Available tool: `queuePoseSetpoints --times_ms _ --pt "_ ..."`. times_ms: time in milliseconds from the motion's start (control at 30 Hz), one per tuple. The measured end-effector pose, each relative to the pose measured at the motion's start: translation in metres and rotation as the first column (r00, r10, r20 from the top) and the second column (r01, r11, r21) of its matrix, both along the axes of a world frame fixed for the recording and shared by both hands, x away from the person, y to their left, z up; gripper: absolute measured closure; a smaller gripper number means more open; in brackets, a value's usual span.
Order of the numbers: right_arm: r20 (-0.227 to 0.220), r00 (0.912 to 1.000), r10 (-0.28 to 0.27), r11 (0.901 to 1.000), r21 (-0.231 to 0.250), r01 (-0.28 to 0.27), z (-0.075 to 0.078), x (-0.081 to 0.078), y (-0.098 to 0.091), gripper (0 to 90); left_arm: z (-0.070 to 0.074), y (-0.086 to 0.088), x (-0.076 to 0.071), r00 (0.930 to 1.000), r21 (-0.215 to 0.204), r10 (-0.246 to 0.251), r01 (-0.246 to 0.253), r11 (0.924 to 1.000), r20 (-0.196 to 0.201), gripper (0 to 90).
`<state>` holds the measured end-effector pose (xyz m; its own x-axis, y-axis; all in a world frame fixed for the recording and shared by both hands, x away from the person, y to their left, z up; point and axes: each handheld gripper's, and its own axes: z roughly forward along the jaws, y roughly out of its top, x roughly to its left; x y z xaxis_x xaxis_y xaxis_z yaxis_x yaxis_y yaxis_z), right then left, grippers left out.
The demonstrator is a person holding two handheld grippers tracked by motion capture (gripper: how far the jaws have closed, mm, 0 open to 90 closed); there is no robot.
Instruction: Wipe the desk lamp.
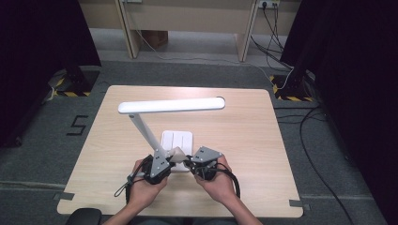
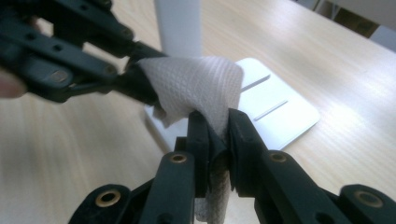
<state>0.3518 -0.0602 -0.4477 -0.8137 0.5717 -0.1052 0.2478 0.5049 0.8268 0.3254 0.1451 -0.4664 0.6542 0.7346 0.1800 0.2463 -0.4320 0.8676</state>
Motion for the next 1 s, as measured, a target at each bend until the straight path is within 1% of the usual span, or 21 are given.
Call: queuePoseSetpoints --times_ms 100,167,300,333,367,400,467,500,533,567,600,667,733,767,800,867,1000 --pt "0.031 0.9992 -0.024 0.9997 -0.006 0.024 0.003 0.003 0.001 81.1 0.002 0.007 -0.004 0.9999 -0.011 0.003 -0.003 0.9999 0.011 72.2" --pt "0.051 0.9982 -0.032 0.9994 -0.011 0.033 0.005 0.005 0.001 81.1 0.003 0.013 -0.008 1.0 -0.012 -0.001 0.001 0.9999 0.009 69.8" --pt "0.083 0.9958 -0.039 0.999 -0.019 0.04 0.01 0.007 0.005 81.0 0.002 0.03 -0.021 0.9999 -0.018 0.011 -0.011 0.9998 0.005 69.2" --pt "0.096 0.9947 -0.038 0.999 -0.021 0.041 0.011 0.008 0.006 81.0 0.001 0.034 -0.023 0.9998 -0.015 0.015 -0.015 0.9998 0.01 69.3" --pt "0.107 0.9935 -0.039 0.9989 -0.022 0.042 0.012 0.009 0.007 81.0 -0.001 0.037 -0.024 0.9997 -0.014 0.023 -0.023 0.9996 0.006 69.3" --pt "0.105 0.9936 -0.041 0.9989 -0.019 0.043 0.014 0.009 0.008 81.0 -0.003 0.041 -0.025 0.9991 -0.019 0.04 -0.04 0.999 -0.016 69.5" --pt "0.125 0.9913 -0.041 0.999 -0.014 0.043 0.018 0.009 0.011 81.0 -0.01 0.049 -0.021 0.9959 -0.036 0.072 -0.074 0.9966 -0.055 69.7" --pt "0.132 0.9907 -0.035 0.9992 -0.016 0.037 0.02 0.01 0.012 80.9 -0.014 0.053 -0.017 0.9926 -0.054 0.086 -0.091 0.9944 -0.085 69.8" --pt "0.137 0.9902 -0.028 0.9994 -0.015 0.031 0.022 0.01 0.014 80.9 -0.016 0.054 -0.013 0.9905 -0.069 0.094 -0.101 0.9925 -0.101 69.5" --pt "0.138 0.99 -0.029 0.9995 -0.009 0.03 0.025 0.01 0.016 80.9 -0.018 0.055 -0.01 0.9892 -0.075 0.095 -0.103 0.9918 -0.112 68.7" --pt "0.152 0.9881 -0.021 0.9997 -0.011 0.023 0.027 0.01 0.017 80.9 -0.02 0.055 -0.007 0.9884 -0.077 0.096 -0.106 0.9914 -0.117 67.3" --pt "0.167 0.9858 -0.019 0.9998 -0.006 0.02 0.031 0.011 0.021 80.9 -0.025 0.056 -0.001 0.9857 -0.097 0.096 -0.11 0.9891 -0.138 66.0" --pt "0.191 0.9816 -0.014 0.9999 -0.004 0.015 0.038 0.011 0.025 80.9 -0.03 0.055 0.003 0.9873 -0.084 0.085 -0.097 0.9918 -0.134 64.1" --pt "0.199 0.9801 -0.007 1.0 -0.004 0.008 0.04 0.012 0.027 80.8 -0.032 0.054 0.005 0.9882 -0.076 0.068 -0.079 0.994 -0.137 63.1" --pt "0.205 0.9787 -0.006 1.0 0.0 0.006 0.044 0.011 0.029 80.8 -0.034 0.054 0.005 0.9881 -0.077 0.064 -0.076 0.9941 -0.139 62.5" --pt "0.223 0.9747 0.005 1.0 0.001 -0.005 0.049 0.012 0.033 80.8 -0.038 0.054 0.008 0.9876 -0.067 0.056 -0.066 0.9955 -0.147 62.4" --pt "0.231 0.9729 0.005 0.9999 0.009 -0.007 0.055 0.012 0.037 80.8 -0.041 0.056 0.01 0.9872 -0.064 0.052 -0.063 0.996 -0.151 67.8"
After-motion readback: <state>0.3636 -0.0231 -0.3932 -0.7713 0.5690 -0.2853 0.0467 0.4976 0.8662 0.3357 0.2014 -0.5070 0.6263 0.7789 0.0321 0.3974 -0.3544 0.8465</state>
